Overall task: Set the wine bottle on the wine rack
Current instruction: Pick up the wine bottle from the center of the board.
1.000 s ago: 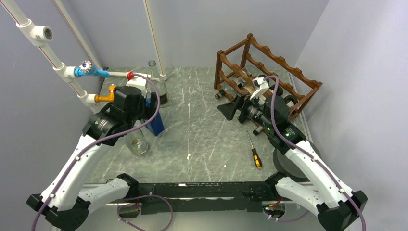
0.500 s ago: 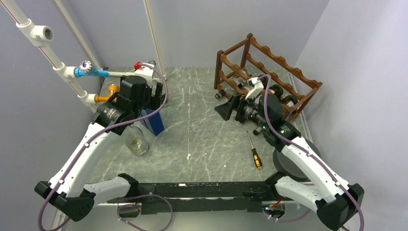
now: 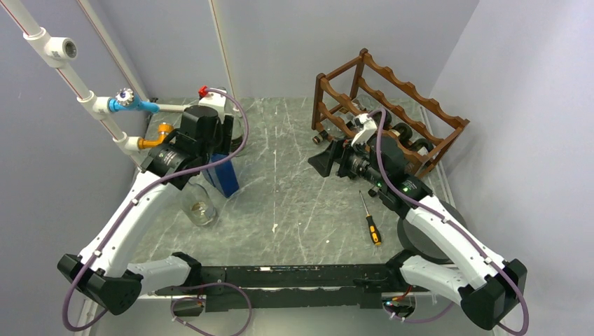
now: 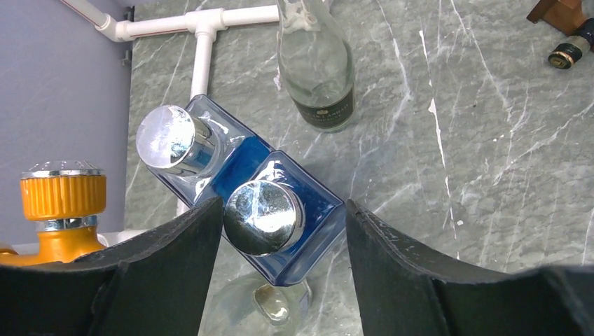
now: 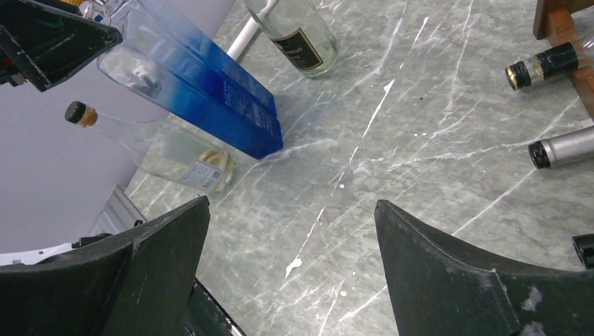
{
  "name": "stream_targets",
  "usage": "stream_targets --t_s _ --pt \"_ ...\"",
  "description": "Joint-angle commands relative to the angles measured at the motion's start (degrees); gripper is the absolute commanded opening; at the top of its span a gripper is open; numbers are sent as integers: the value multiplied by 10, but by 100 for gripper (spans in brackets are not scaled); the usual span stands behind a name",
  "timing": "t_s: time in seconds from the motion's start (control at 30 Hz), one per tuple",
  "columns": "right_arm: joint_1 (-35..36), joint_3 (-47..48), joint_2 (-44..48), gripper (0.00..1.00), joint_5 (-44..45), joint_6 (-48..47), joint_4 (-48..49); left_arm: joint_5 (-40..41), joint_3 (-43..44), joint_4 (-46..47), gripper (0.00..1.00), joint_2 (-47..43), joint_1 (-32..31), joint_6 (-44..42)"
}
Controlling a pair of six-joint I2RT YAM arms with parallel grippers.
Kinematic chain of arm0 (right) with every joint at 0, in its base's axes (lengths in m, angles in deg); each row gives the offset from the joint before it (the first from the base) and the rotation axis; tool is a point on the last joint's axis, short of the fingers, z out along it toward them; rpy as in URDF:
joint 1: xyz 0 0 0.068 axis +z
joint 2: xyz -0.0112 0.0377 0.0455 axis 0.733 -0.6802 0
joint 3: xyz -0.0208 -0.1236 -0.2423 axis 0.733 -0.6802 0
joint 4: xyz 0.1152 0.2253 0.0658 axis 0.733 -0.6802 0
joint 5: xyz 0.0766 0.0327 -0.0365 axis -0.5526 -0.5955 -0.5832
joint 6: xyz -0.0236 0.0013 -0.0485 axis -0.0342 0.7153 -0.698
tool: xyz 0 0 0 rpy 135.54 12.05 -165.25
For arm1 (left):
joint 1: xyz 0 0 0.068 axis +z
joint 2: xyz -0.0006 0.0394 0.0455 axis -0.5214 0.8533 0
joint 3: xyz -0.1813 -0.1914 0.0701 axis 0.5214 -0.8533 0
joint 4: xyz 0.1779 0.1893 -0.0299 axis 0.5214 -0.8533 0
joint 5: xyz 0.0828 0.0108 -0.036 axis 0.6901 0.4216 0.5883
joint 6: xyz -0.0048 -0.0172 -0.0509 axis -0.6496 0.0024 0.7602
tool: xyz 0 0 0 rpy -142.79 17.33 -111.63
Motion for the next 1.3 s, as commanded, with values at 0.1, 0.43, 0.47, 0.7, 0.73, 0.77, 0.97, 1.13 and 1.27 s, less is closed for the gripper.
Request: stream_targets --t_s 0.1,0.43,0.47,0.7,0.73,0.77,0.97,1.13,1.27 --pt "7 -2 -3 90 11 5 36 6 -16 29 62 -7 6 12" --pt "113 -7 -55 99 88 -61 55 -74 25 17 0 4 7 29" --pt "134 -9 -64 100 119 -77 62 -86 33 14 0 5 7 35" --pt "215 -70 -116 100 160 -178 244 -174 87 -5 0 0 7 122" --pt "220 -82 -123 100 148 -189 284 -187 91 -8 0 -1 7 137" --pt "224 -86 -134 100 138 -198 315 -198 93 -11 0 -1 7 151" --pt "253 -60 -210 100 137 -252 401 -257 54 -14 0 -23 7 228" --pt "309 -44 -267 100 217 -328 473 -281 6 -12 0 -55 7 278" --pt "343 -22 -351 98 336 -420 529 -296 -8 -26 0 -70 7 300"
